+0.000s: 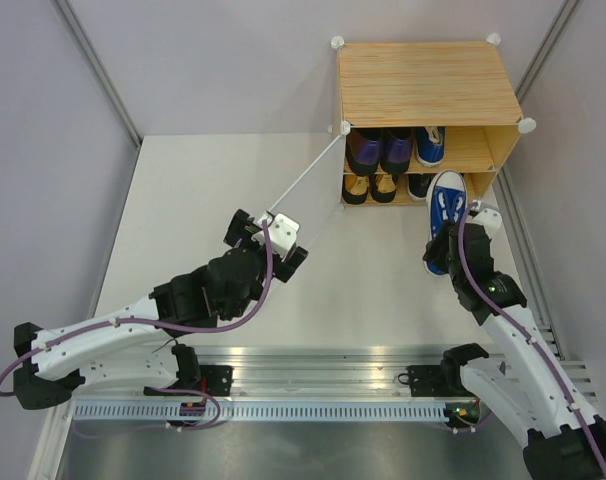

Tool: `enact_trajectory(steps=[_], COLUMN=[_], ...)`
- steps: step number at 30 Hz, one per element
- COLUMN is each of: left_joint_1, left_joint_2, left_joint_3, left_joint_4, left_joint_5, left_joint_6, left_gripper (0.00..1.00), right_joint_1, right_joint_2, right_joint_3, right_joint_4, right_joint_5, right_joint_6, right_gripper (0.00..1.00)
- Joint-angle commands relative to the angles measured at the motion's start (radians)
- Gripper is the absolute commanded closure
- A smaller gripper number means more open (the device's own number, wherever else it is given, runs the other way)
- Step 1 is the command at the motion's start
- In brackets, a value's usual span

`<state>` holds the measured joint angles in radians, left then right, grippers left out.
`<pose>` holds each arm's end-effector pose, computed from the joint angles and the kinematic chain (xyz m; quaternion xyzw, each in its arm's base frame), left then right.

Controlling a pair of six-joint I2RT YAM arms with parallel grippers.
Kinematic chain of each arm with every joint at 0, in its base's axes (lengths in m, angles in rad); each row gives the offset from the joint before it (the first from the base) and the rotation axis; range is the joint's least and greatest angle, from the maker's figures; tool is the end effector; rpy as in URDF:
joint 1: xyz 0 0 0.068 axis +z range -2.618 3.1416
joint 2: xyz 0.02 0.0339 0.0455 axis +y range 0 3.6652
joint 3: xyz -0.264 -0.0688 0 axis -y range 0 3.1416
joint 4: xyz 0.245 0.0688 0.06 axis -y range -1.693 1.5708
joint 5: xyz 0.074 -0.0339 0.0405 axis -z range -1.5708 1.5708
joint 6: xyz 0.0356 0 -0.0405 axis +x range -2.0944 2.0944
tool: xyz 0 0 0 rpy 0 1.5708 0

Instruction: Place and organize the shoes in the shoe cabinet

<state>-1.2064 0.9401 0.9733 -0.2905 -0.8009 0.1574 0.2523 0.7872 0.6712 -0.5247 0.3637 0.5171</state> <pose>0.0961 -0.1803 0.3697 0.2749 0.7162 -0.0143 0.6413 0.1677 0.0302 0.2676 0.1964 0.8607 0.0157 0.4695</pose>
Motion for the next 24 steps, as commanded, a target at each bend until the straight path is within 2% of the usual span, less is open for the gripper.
enact_trajectory(steps=[1,8,15,24], left_joint_1=[0.004,0.004,0.004,0.004], left_joint_2=[-0.015,-0.029,-0.055,-0.076], left_joint_3=[0.034,0.036,0.042,0.041], left_joint_4=[0.005,0.002,0.001,0.001], left_joint_5=[0.009,0.015,0.029,0.042], left_joint_6=[-0.009,-0.009,-0.015,-0.021], left_gripper=[0.01,0.0,0.0,0.0], right_joint_1=[-0.018,-0.096,-0.173,-0.246], right_joint_2=[-0.037,0.02,0.157,0.325], right_joint_3=[0.068,0.186,0.261,0.343], right_joint_4=[0.025,0.037,0.115,0.218], right_joint_5=[0.067,0.051,-0.051,-0.101], right_joint_6=[-0.025,-0.078,-0.115,-0.16], right_gripper=[0.99,0.99,0.99,0.99])
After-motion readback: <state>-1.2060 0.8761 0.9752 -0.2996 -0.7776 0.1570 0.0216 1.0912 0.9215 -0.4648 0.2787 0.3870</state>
